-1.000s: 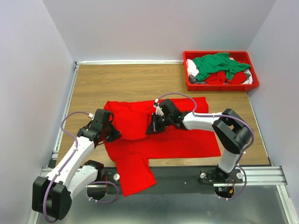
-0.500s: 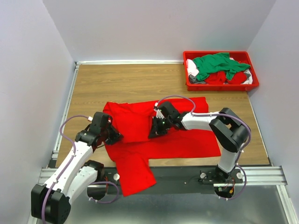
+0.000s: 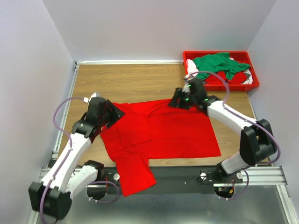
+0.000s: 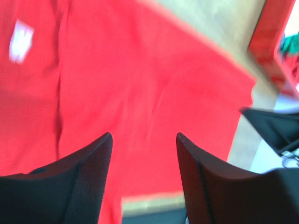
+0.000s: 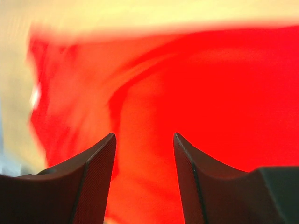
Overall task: Fold and stack the t-shirts
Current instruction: Fold the tshirt
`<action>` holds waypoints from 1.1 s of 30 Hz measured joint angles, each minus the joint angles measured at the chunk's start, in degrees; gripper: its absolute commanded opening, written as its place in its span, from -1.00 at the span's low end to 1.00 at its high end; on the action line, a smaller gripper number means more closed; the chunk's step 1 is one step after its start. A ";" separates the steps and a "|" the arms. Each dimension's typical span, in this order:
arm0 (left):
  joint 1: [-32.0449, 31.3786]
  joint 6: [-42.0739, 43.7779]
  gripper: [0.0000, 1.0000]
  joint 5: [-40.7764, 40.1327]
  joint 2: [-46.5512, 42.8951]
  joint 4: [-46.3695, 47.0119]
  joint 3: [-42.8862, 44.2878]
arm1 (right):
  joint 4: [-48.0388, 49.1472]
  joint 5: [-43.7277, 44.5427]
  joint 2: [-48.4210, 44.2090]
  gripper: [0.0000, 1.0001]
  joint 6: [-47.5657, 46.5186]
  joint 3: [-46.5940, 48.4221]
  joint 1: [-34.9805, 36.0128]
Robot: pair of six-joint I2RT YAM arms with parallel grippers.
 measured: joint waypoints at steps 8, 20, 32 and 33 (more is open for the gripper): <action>5.95 10.75 -0.10 -3.96 27.21 16.85 7.30 | -0.66 4.31 0.35 0.00 -1.03 0.00 -22.23; 19.43 19.74 -0.22 5.42 50.97 27.10 12.72 | 3.56 1.57 13.07 -0.29 1.42 -1.14 -30.38; 23.08 20.65 -0.23 9.92 52.63 30.34 13.07 | 10.29 -5.64 15.72 -0.27 8.02 -4.76 -38.84; 23.08 20.63 -0.23 10.08 52.63 30.38 13.07 | 10.32 -5.84 15.72 -0.27 8.17 -4.81 -39.76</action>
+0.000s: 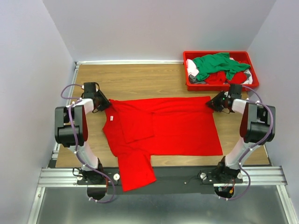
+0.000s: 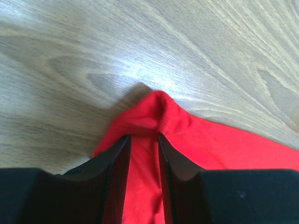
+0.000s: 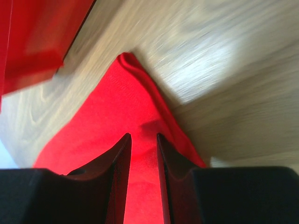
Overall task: Fold and stack the t-shirts
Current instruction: Fold the tshirt
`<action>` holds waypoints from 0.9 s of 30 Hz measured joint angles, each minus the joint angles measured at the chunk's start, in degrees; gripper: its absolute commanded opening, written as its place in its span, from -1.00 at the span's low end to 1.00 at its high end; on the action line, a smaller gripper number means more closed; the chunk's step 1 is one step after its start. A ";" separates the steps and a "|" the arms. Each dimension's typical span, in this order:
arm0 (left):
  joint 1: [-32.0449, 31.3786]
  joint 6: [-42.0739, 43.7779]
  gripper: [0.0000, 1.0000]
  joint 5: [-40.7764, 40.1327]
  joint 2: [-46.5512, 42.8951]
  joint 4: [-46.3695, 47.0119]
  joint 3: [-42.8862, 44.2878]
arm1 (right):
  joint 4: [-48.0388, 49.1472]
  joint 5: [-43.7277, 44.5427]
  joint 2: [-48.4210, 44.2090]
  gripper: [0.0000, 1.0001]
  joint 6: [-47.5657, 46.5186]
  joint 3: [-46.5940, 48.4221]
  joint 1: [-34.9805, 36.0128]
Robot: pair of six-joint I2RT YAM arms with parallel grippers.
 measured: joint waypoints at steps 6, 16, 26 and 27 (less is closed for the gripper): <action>-1.20 -0.35 -0.23 2.29 2.47 -0.52 3.15 | 0.04 -0.74 0.85 -0.25 0.85 0.90 -3.74; -6.01 -1.14 -0.17 2.51 11.06 -1.22 15.02 | -1.40 0.31 3.52 -0.14 -2.99 7.15 -4.76; -5.64 -1.20 0.26 2.73 9.40 -2.10 19.47 | -2.47 -0.07 0.81 -0.07 -5.77 9.84 -4.42; -5.64 -1.20 0.28 2.71 7.85 -2.27 18.53 | -2.82 -0.13 -0.52 -0.07 -5.81 9.16 -4.17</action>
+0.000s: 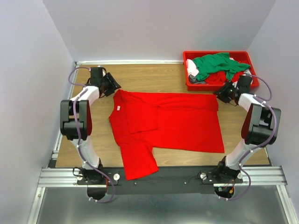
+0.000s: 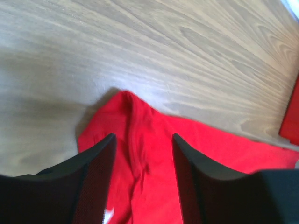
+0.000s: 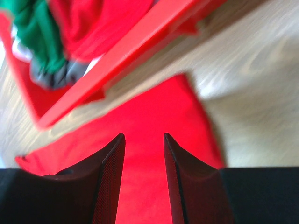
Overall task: Fold and stack the t-shirts
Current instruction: Fold the tshirt
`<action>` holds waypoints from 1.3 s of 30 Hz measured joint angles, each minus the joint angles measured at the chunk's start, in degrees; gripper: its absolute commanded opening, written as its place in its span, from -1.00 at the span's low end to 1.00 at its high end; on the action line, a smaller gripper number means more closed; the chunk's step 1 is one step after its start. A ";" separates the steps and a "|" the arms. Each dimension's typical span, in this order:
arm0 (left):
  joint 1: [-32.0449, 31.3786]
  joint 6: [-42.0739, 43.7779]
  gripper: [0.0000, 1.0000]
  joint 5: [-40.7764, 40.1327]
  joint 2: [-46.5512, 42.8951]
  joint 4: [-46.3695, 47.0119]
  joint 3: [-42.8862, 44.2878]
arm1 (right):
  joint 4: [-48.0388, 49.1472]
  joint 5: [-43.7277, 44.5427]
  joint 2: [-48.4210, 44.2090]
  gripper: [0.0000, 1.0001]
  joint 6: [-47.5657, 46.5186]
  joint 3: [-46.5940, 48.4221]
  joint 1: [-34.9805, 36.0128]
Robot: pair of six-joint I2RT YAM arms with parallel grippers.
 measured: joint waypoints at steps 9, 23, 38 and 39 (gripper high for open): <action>-1.68 0.61 0.18 -1.92 -18.49 0.04 -12.33 | -0.87 -0.98 -5.01 -0.33 -0.22 -7.02 2.78; -7.08 0.98 0.03 -1.05 -9.97 1.92 -20.39 | -0.74 -0.70 -0.04 -0.35 0.04 -8.59 2.84; -4.44 0.44 0.19 -0.28 -6.86 1.01 -13.55 | -0.13 -0.50 2.75 -0.16 -0.44 -4.37 2.89; -4.44 0.57 0.20 -0.55 -8.09 -0.09 -13.75 | -0.92 -0.37 1.92 -0.13 -0.72 -4.96 2.89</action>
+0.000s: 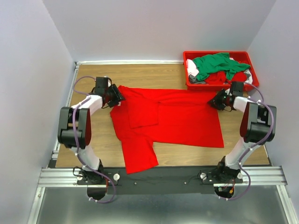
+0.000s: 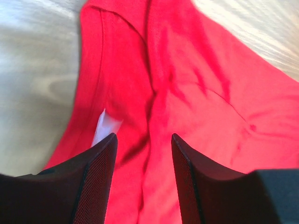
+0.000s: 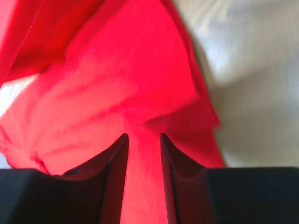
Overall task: Fold and stack the t-shirts
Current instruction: Fold the tshirt
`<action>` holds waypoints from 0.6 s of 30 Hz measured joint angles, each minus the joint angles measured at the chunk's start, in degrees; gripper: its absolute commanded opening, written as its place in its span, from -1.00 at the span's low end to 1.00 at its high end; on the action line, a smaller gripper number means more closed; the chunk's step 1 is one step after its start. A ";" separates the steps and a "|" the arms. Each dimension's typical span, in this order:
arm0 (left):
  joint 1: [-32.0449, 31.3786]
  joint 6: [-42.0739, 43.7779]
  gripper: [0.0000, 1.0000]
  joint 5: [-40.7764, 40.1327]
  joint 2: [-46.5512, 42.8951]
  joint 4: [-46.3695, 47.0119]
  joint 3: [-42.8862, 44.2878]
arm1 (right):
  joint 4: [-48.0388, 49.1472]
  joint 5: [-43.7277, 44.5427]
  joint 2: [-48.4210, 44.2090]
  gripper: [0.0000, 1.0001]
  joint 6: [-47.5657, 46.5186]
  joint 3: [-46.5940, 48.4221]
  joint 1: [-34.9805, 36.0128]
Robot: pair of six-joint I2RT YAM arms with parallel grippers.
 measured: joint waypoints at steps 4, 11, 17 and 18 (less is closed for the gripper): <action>0.00 1.22 0.19 -3.15 -10.12 -4.81 -1.62 | -5.25 0.98 -8.09 0.06 -1.75 -1.99 0.17; -0.63 1.36 0.17 -11.63 -32.37 -10.54 -14.73 | -9.73 5.97 -24.33 0.33 -3.54 -6.97 7.28; -4.98 -2.01 0.18 -15.13 -36.72 -20.06 -22.64 | -13.20 10.69 -28.92 0.47 -3.52 -9.66 22.03; -5.75 -2.49 0.18 -15.37 -36.96 -21.20 -22.84 | -13.70 11.08 -29.05 0.47 -3.52 -9.88 23.50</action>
